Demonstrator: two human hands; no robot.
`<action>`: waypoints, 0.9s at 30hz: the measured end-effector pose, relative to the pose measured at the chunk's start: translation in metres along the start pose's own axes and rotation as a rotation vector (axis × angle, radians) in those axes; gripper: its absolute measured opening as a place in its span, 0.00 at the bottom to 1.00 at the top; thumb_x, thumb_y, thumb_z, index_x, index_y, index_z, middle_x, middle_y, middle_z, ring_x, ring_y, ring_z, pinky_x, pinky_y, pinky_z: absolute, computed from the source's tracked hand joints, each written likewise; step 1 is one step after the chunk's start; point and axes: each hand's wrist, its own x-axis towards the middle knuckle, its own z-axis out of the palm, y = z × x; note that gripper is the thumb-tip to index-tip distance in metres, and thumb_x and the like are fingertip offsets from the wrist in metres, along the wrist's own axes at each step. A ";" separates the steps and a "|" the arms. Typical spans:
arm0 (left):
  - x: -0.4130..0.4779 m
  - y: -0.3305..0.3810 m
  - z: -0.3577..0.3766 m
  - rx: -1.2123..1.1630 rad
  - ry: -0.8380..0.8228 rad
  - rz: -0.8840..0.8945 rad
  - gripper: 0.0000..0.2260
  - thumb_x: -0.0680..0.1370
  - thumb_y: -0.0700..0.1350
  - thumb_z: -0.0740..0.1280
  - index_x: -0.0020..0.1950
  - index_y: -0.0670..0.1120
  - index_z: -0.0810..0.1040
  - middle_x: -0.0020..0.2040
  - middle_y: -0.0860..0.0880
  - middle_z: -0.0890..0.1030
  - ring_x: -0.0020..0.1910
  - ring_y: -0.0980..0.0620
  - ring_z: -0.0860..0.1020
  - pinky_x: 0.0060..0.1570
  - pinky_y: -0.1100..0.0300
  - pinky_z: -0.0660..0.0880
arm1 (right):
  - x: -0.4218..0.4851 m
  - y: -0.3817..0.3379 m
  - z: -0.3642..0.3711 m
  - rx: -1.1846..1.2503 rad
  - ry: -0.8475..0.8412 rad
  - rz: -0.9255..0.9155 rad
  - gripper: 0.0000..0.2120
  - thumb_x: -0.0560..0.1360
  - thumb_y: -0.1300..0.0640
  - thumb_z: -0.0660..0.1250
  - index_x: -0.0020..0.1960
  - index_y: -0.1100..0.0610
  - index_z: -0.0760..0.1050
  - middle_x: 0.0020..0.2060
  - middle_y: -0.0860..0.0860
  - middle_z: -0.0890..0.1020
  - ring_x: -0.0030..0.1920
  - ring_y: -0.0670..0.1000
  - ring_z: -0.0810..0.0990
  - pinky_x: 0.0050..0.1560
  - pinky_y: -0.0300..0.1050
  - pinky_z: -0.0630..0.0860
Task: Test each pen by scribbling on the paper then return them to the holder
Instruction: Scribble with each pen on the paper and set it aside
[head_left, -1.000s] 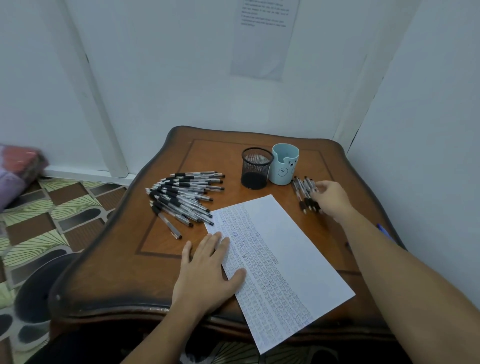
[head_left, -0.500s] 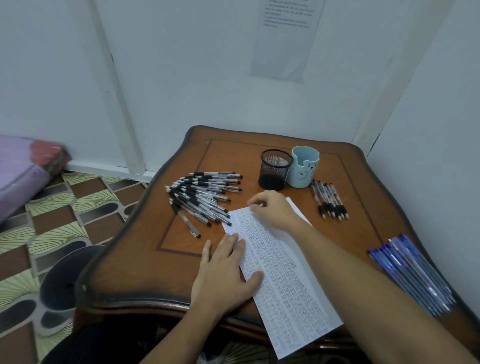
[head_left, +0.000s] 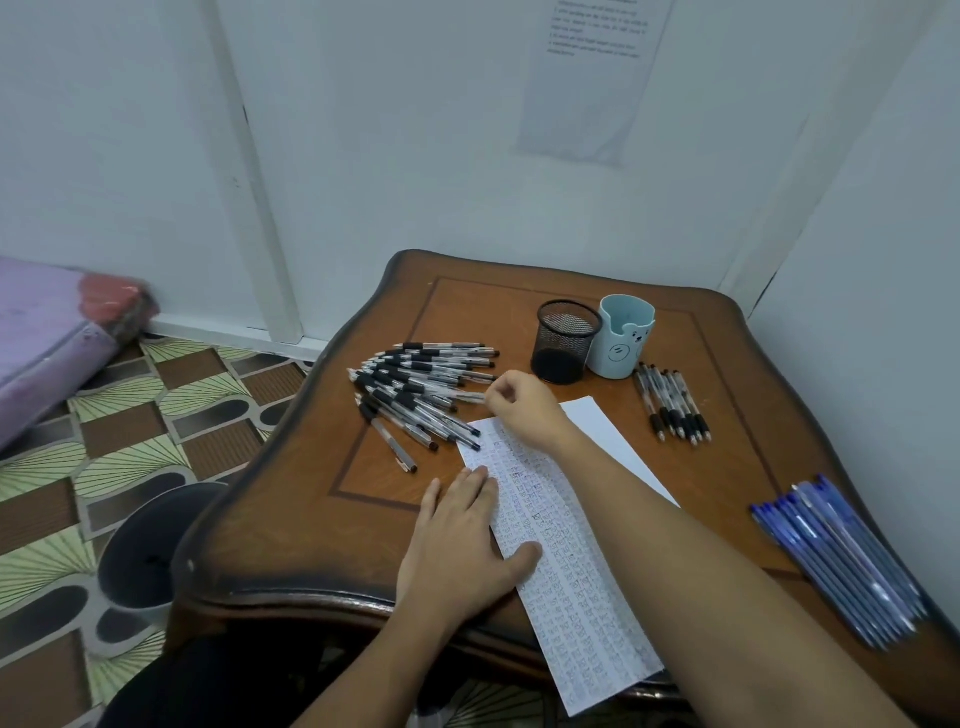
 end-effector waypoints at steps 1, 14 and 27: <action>0.000 0.000 0.000 0.002 -0.002 -0.002 0.45 0.67 0.72 0.46 0.79 0.49 0.56 0.79 0.53 0.53 0.78 0.57 0.48 0.74 0.55 0.36 | -0.002 0.002 -0.007 0.085 0.037 0.013 0.03 0.81 0.56 0.63 0.49 0.53 0.75 0.45 0.48 0.80 0.46 0.48 0.78 0.43 0.41 0.74; -0.002 0.002 -0.007 -0.021 -0.026 0.001 0.49 0.64 0.74 0.42 0.79 0.49 0.56 0.79 0.54 0.53 0.77 0.58 0.48 0.75 0.54 0.37 | -0.073 0.023 -0.092 1.003 0.352 0.198 0.08 0.86 0.50 0.52 0.58 0.48 0.69 0.30 0.51 0.72 0.25 0.46 0.61 0.24 0.37 0.58; -0.001 0.003 -0.004 -0.009 0.006 0.006 0.48 0.64 0.75 0.44 0.78 0.48 0.59 0.79 0.53 0.56 0.77 0.58 0.52 0.75 0.54 0.39 | -0.112 0.057 -0.105 1.143 0.275 0.216 0.32 0.84 0.40 0.46 0.46 0.62 0.79 0.32 0.58 0.76 0.33 0.53 0.75 0.39 0.48 0.73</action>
